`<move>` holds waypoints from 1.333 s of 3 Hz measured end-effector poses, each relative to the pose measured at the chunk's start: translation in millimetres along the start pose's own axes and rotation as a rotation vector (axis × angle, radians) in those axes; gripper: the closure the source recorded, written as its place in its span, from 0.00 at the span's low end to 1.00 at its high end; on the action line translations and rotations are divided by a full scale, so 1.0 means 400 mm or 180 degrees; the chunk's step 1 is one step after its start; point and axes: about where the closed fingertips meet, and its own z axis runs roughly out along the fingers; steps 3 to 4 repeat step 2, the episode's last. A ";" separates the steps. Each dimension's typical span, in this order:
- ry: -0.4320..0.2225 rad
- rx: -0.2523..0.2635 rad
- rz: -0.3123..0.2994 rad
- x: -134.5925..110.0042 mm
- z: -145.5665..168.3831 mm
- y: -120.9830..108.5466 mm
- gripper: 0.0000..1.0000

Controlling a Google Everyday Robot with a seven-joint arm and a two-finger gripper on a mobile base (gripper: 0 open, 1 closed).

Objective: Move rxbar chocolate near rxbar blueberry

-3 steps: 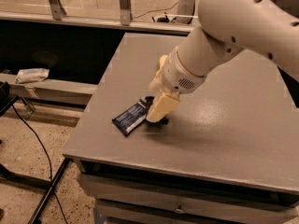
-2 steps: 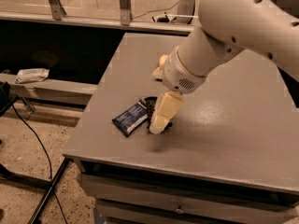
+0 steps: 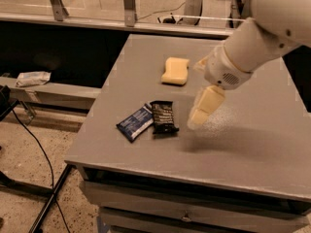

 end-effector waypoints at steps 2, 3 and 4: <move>0.0146 0.0321 0.0316 0.197 -0.115 -0.065 0.00; 0.0146 0.0321 0.0316 0.197 -0.115 -0.065 0.00; 0.0146 0.0321 0.0316 0.197 -0.115 -0.065 0.00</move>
Offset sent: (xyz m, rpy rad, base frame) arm 0.0066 -0.0796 0.0026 -0.0290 -0.0258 -0.1176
